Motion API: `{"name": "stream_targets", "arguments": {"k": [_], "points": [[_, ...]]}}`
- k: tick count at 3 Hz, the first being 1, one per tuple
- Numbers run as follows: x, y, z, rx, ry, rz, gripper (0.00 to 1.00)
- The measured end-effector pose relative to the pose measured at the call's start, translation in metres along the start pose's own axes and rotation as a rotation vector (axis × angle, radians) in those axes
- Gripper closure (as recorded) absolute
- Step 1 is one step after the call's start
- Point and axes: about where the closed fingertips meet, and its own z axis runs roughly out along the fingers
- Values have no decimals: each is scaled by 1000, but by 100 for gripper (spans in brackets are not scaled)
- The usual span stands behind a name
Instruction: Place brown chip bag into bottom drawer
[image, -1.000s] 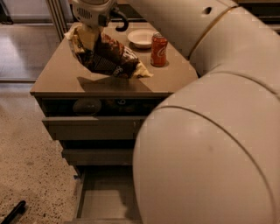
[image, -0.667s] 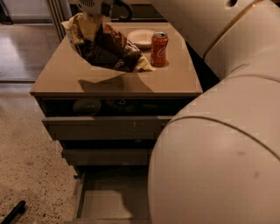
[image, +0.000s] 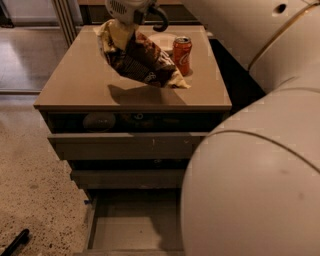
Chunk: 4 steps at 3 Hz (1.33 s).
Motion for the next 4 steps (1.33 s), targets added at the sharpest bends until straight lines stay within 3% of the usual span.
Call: {"name": "stream_targets", "arguments": {"k": [1,2,3,4], "points": [[48,-40,-21,85,11,134,100],[44,-35,-9,73,5,130,100],[44,-52,-49,163,-34,176,100],[63,-71,-104,276,-66,245,100]]}}
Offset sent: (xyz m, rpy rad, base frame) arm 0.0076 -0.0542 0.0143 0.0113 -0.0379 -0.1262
